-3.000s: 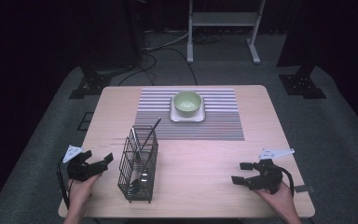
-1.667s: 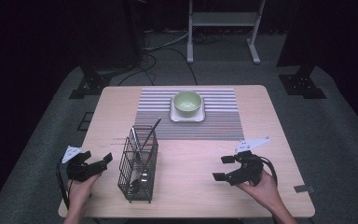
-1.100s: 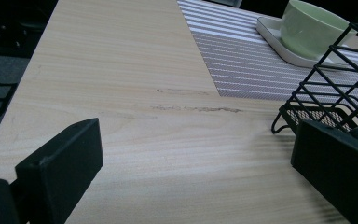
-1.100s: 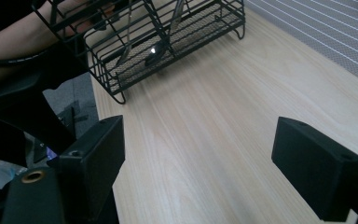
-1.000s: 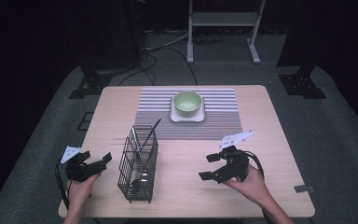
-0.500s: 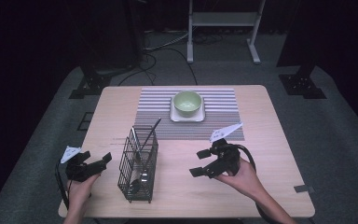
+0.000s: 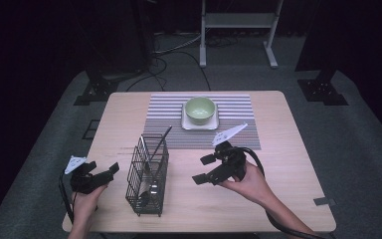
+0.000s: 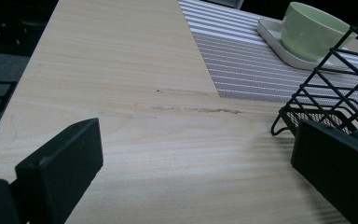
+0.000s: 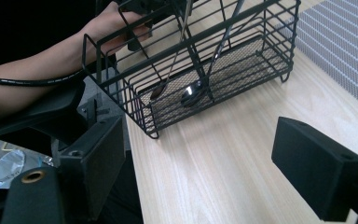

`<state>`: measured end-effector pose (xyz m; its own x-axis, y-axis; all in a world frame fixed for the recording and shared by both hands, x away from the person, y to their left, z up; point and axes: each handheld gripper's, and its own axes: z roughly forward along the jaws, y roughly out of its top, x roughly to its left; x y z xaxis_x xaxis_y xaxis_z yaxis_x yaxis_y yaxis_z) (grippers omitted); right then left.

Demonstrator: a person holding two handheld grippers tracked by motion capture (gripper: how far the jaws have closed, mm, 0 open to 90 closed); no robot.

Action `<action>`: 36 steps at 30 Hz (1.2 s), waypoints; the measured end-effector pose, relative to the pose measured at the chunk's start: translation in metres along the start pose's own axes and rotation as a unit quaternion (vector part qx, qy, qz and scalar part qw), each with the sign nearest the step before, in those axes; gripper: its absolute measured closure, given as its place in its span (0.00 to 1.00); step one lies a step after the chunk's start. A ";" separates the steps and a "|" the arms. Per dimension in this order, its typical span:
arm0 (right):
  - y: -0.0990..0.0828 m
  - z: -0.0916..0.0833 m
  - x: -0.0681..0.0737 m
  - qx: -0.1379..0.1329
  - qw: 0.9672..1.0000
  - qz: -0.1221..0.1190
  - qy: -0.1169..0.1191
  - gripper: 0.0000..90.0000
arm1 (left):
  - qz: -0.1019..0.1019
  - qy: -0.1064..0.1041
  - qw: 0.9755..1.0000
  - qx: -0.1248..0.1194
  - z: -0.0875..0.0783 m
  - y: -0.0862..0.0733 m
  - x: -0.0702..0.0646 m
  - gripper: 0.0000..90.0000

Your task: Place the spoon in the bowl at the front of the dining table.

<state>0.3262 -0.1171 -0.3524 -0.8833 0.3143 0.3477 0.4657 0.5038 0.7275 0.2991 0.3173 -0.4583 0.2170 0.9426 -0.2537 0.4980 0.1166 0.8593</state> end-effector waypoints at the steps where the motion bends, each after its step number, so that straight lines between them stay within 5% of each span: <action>1: 0.000 0.000 0.000 0.000 1.000 0.000 0.000 0.18 | 0.000 0.000 1.000 0.000 0.000 0.000 0.000 0.01; 36: 0.042 0.030 0.007 0.026 0.999 -0.009 0.025 0.18 | -0.004 -0.002 1.000 -0.006 -0.001 0.000 -0.001 0.01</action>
<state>0.3408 -0.0699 -0.3373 -0.8928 0.2649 0.3643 0.4502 0.5515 0.7023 0.2983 0.3166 -0.4572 0.2165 0.9403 -0.2627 0.4901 0.1281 0.8622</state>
